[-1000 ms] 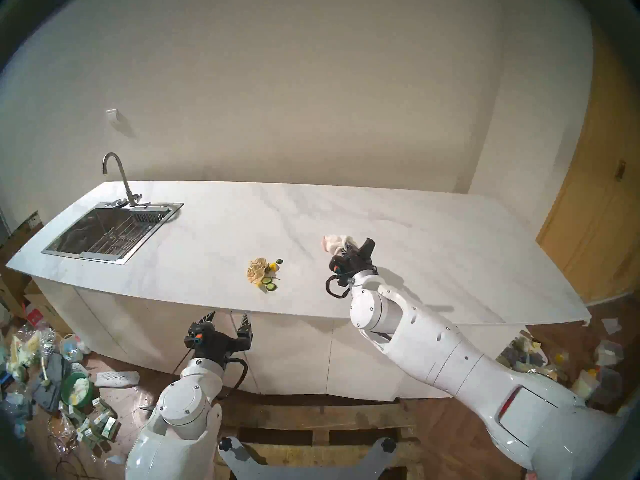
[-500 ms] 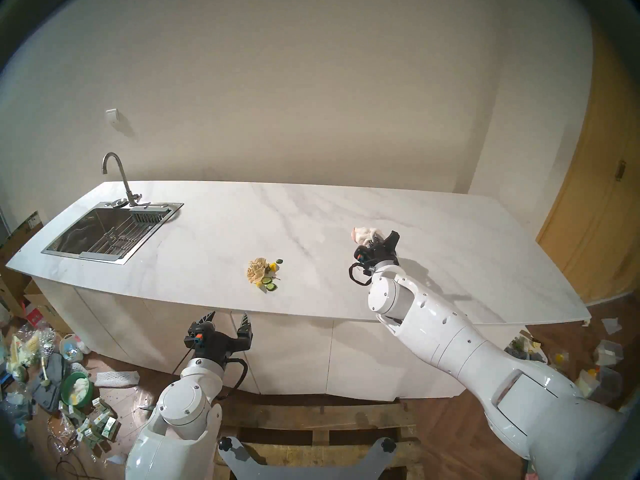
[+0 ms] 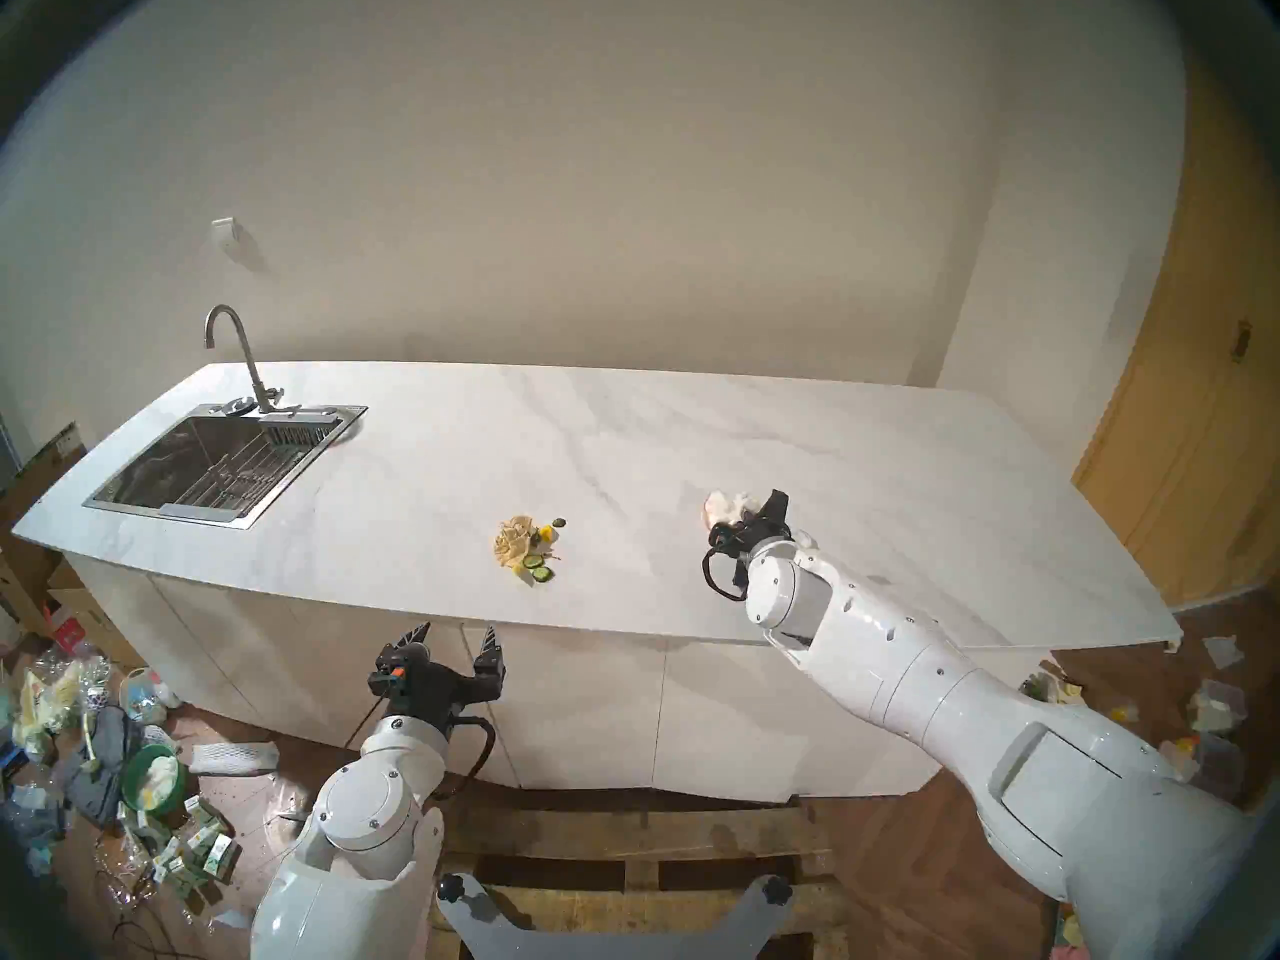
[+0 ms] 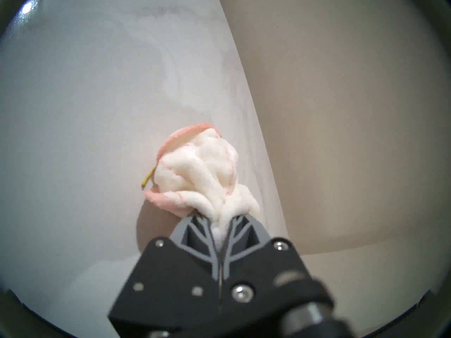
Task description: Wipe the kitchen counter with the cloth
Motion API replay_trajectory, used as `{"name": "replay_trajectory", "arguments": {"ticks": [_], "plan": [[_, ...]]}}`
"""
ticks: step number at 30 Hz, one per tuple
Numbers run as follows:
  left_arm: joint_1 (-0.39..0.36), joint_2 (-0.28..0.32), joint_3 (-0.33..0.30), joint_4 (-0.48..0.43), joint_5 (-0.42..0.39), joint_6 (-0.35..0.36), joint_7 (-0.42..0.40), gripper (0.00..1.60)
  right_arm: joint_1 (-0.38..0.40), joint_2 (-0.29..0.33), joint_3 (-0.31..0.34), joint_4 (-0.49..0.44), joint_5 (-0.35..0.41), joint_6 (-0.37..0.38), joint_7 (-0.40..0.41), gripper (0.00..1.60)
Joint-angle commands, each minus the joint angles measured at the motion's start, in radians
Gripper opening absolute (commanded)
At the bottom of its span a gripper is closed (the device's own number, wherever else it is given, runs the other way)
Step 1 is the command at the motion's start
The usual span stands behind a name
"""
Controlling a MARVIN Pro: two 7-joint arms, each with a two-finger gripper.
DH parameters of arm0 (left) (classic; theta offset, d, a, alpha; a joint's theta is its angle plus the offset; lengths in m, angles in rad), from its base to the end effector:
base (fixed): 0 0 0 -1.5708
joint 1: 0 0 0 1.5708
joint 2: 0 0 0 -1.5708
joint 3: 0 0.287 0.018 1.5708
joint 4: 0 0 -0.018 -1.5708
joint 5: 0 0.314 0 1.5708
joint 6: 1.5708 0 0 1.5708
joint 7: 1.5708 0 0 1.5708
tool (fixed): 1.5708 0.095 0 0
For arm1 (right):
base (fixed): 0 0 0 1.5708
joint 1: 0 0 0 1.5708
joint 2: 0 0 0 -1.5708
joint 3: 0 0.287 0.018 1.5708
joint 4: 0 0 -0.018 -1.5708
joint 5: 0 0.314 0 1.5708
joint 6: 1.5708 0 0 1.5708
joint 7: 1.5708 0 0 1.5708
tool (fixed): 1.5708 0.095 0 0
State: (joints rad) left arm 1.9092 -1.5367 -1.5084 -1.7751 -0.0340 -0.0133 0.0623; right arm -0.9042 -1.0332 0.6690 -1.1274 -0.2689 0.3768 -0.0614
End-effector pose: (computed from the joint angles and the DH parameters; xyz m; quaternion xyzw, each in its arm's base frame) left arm 0.3240 -0.0128 -0.3485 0.7494 0.0034 0.6621 0.0067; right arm 0.5391 -0.0240 -0.3054 0.6531 0.4794 0.4811 0.3350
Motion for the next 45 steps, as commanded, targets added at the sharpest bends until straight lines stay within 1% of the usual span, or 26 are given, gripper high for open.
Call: {"name": "replay_trajectory", "arguments": {"ticks": [1, 8, 11, 14, 17, 19, 20, 24, 26, 27, 28, 29, 31, 32, 33, 34, 35, 38, 40, 42, 45], "plan": [[-0.004, 0.0, 0.002, -0.028, -0.001, -0.005, -0.003, 1.6, -0.023, -0.008, -0.005, -0.056, 0.025, 0.022, 0.039, 0.0], [-0.006, 0.0, 0.002, -0.026, -0.001, -0.006, -0.002, 1.6, -0.064, -0.031, -0.022, -0.15, 0.049, 0.029, 0.049, 0.0], [-0.006, 0.0, 0.002, -0.026, -0.001, -0.006, -0.002, 1.6, -0.063, -0.038, -0.034, -0.168, 0.046, 0.029, 0.056, 0.0], [-0.006, 0.0, 0.002, -0.026, -0.001, -0.006, -0.002, 1.6, -0.063, -0.06, -0.045, -0.188, 0.046, 0.034, 0.054, 0.0], [-0.006, 0.0, 0.002, -0.025, -0.001, -0.006, -0.002, 1.6, -0.05, -0.094, -0.067, -0.187, 0.033, 0.04, 0.057, 0.0], [-0.007, 0.0, 0.002, -0.024, -0.001, -0.007, -0.002, 1.6, -0.037, -0.134, -0.079, -0.17, 0.035, 0.035, 0.061, 0.0], [-0.007, 0.0, 0.002, -0.023, -0.001, -0.007, -0.001, 1.6, -0.022, -0.144, -0.1, -0.17, 0.026, 0.031, 0.06, 0.0], [-0.008, 0.0, 0.002, -0.021, -0.001, -0.007, -0.001, 1.6, 0.005, -0.182, -0.145, -0.172, 0.042, 0.03, 0.051, 0.0], [-0.009, 0.0, 0.002, -0.021, -0.001, -0.007, -0.001, 1.6, 0.017, -0.264, -0.138, -0.112, 0.034, 0.043, 0.032, 0.0], [-0.009, 0.0, 0.002, -0.021, -0.001, -0.007, -0.001, 1.6, 0.017, -0.264, -0.138, -0.112, 0.034, 0.043, 0.032, 0.0], [-0.009, 0.0, 0.002, -0.021, -0.001, -0.007, -0.001, 1.6, 0.03, -0.237, -0.164, -0.134, 0.048, 0.039, 0.029, 0.0], [-0.009, 0.0, 0.002, -0.02, -0.001, -0.007, -0.001, 1.6, 0.041, -0.228, -0.179, -0.138, 0.052, 0.037, 0.027, 0.0], [-0.009, 0.0, 0.002, -0.021, -0.001, -0.007, -0.001, 1.6, 0.056, -0.258, -0.181, -0.098, 0.055, 0.042, 0.019, 0.0], [-0.008, 0.0, 0.002, -0.022, -0.001, -0.007, -0.001, 1.6, 0.061, -0.317, -0.158, -0.033, 0.038, 0.051, 0.001, 0.0], [-0.008, 0.0, 0.002, -0.022, -0.001, -0.007, -0.001, 1.6, 0.076, -0.281, -0.178, -0.054, 0.063, 0.042, 0.0, 0.0], [-0.008, 0.0, 0.002, -0.022, -0.001, -0.007, -0.001, 1.6, 0.081, -0.308, -0.164, -0.022, 0.054, 0.043, -0.011, 0.0], [-0.008, 0.0, 0.002, -0.023, -0.001, -0.007, -0.001, 1.6, 0.093, -0.294, -0.177, -0.025, 0.065, 0.037, -0.014, 0.0], [-0.007, 0.0, 0.002, -0.024, -0.001, -0.007, -0.001, 1.6, 0.101, -0.346, -0.138, 0.056, 0.061, 0.031, -0.061, 0.0], [-0.007, 0.0, 0.002, -0.025, -0.001, -0.007, -0.001, 1.6, 0.107, -0.35, -0.124, 0.086, 0.055, 0.024, -0.087, 0.0], [-0.006, 0.0, 0.003, -0.025, -0.001, -0.007, -0.001, 1.6, 0.107, -0.34, -0.101, 0.091, 0.068, 0.018, -0.102, 0.0], [-0.006, 0.001, 0.003, -0.025, -0.001, -0.007, -0.001, 1.6, 0.1, -0.31, -0.064, 0.063, 0.084, 0.019, -0.125, 0.0]]}}
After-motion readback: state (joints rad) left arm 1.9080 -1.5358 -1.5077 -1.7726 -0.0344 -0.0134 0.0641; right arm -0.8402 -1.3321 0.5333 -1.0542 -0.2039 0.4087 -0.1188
